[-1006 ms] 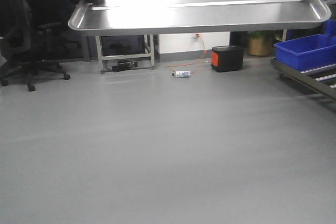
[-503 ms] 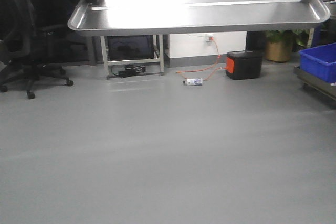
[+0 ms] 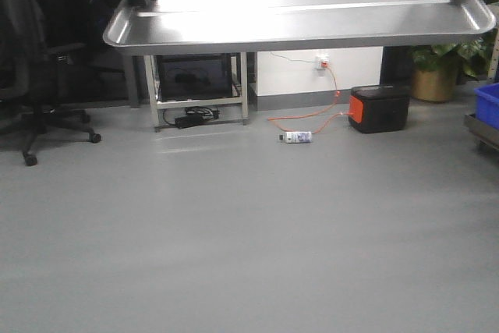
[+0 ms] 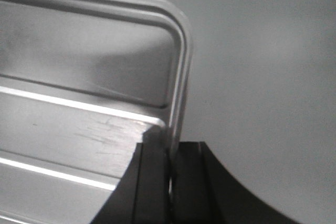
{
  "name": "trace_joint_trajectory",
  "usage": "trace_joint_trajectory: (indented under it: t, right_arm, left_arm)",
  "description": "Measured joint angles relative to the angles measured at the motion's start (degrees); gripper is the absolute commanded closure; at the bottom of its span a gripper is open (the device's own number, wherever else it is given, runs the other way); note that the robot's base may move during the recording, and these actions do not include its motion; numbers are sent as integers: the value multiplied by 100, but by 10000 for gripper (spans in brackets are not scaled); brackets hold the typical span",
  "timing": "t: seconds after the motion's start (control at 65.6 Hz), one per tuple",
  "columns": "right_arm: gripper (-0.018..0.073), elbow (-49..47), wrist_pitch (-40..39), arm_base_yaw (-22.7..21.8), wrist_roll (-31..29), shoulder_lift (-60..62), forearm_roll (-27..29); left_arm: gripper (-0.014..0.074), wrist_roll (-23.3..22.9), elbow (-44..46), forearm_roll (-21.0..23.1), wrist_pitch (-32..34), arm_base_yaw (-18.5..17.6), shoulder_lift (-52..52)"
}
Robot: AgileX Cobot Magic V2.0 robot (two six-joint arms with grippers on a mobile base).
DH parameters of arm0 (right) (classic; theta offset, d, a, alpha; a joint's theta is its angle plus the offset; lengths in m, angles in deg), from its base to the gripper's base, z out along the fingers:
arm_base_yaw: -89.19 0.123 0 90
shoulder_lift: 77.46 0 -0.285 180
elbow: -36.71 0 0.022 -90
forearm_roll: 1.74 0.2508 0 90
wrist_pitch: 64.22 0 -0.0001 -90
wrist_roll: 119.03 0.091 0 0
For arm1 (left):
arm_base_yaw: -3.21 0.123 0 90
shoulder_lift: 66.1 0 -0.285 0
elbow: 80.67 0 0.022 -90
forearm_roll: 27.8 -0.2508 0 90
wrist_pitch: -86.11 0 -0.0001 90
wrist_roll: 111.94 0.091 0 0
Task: Grab silver tray and place in blue box
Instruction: 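Keep holding the tray while the base drives to the blue bin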
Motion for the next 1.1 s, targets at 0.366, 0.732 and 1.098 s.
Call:
trace_joint_trajectory:
  t: [0.366,0.732,1.098]
  right_arm:
    - [502,4,14,0,0,0,-13]
    - [502,4,14,0,0,10,-27]
    - [502,4,27,0,0,10,-57]
  left_arm:
    - [701,0,-10,23,-2,0,-2]
    - [701,0,-10,78,-2,0,-2]
    - [701,0,-10,174,-12,0,-12]
